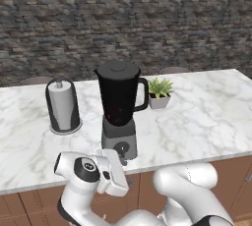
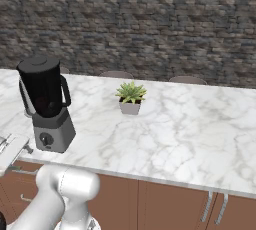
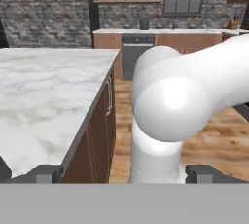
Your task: Open the blender lid, put the apple in the blender, close the lid, and start the blender.
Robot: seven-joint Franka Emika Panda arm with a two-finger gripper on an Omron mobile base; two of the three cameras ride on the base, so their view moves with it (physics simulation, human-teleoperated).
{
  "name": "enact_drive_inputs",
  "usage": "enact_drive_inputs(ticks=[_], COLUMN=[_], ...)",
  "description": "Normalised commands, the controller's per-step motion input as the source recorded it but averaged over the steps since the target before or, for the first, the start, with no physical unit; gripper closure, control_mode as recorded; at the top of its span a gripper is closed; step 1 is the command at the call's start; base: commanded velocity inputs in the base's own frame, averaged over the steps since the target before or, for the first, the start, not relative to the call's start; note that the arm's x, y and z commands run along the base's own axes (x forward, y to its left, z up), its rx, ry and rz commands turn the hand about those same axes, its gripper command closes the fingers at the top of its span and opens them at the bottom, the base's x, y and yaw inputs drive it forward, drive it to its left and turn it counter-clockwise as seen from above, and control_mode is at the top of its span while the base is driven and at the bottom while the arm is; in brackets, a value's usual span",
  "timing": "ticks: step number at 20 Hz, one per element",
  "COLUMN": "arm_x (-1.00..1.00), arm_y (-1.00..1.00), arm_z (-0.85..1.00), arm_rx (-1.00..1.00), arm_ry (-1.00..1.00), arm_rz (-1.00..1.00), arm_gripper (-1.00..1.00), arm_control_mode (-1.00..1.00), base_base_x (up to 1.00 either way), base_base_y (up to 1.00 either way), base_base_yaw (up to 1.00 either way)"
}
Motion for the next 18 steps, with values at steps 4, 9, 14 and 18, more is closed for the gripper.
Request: enact_drive_inputs(ticks=[4,9,14,18], arm_x=[0.15,0.29,0.27,0.19], arm_y=[-0.16,-0.04,0.0,0.0], arm_z=[-0.48,-0.29,-0.23,-0.09], arm_rx=[0.0,0.0,0.0,0.0], arm_ry=[-0.03,0.0,-0.03,-0.05], arm_rz=[0.03,0.07,0.17,0.23], arm_gripper=[-1.0,-1.0,-1.0,-1.0], arm_control_mode=[-1.0,-1.0,-1.0,-1.0], base_base_x=[0.0,0.0,0.0,0.0], base_base_y=[0.0,0.0,0.0,0.0], base_base_yaw=[0.0,0.0,0.0,0.0])
